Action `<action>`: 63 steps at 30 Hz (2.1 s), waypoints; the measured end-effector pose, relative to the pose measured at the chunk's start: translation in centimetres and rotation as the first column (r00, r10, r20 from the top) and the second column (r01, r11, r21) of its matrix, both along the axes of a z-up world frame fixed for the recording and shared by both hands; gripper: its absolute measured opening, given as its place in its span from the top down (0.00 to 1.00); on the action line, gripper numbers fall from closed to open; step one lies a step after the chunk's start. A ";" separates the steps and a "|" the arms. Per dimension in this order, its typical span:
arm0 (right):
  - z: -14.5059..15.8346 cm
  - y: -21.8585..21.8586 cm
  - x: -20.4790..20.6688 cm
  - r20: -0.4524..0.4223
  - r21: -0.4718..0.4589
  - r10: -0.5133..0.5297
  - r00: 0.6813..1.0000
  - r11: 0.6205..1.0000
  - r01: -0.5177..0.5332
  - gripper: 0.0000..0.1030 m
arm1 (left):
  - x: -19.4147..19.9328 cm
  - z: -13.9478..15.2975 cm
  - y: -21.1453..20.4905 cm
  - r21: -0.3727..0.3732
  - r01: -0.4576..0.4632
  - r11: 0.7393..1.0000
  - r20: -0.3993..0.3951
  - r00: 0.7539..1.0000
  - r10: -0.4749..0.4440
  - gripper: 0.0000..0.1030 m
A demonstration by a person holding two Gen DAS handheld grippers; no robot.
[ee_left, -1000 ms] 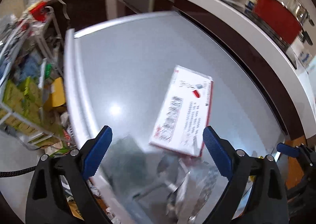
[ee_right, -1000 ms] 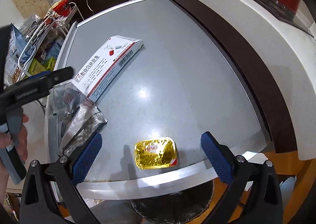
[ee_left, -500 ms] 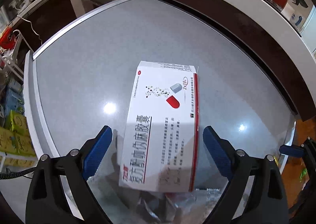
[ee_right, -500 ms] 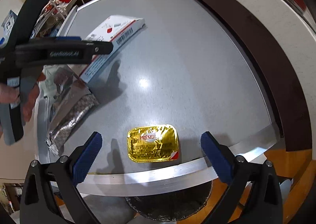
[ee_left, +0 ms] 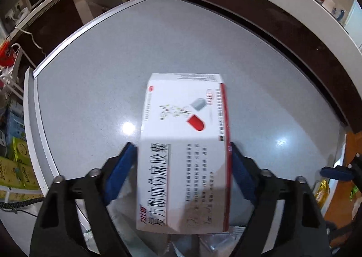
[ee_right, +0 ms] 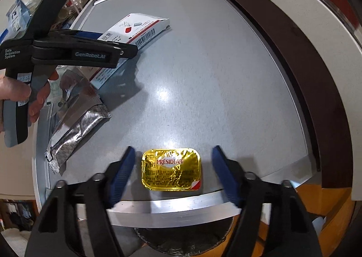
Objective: Collect trash
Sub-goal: 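Grasp the white medicine box with the left gripper while the right grasps the gold butter portion, then lift the box and butter portion and carry them over the bin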
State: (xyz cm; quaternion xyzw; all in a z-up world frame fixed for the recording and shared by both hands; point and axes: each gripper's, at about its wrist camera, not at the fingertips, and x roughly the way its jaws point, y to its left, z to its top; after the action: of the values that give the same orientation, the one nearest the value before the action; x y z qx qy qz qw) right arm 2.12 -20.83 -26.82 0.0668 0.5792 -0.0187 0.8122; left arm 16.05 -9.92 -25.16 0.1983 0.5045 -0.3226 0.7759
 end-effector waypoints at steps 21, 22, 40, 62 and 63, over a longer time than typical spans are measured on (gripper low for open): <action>5.5 -2.2 0.9 0.130 0.083 -0.021 0.991 0.996 0.011 0.53 | -1.3 7.3 5.1 -0.158 -0.174 0.972 0.069 0.980 0.187 0.31; 6.4 -2.2 0.9 0.152 0.080 -0.018 0.988 0.997 0.006 0.53 | -1.6 8.0 5.6 -0.171 -0.190 0.967 0.076 0.976 0.206 0.31; 17.8 -3.6 -2.0 0.399 0.081 0.093 0.912 0.987 -0.136 0.53 | -9.9 16.9 10.9 -0.303 -0.339 0.891 0.189 0.895 0.404 0.31; 16.7 -3.8 -12.2 0.327 0.111 0.275 0.904 0.939 -0.326 0.53 | -26.5 14.8 12.7 -0.222 -0.457 0.861 0.130 0.862 0.491 0.30; 16.2 -3.8 -12.7 0.312 0.114 0.282 0.907 0.937 -0.331 0.53 | -27.3 14.5 12.5 -0.211 -0.450 0.868 0.125 0.868 0.480 0.30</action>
State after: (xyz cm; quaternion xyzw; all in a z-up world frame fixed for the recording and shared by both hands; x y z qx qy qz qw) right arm -10.59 -24.62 -10.67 0.0434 0.4565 0.1671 0.8728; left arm -11.24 2.55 -10.68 0.0289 0.4380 -0.1501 0.8859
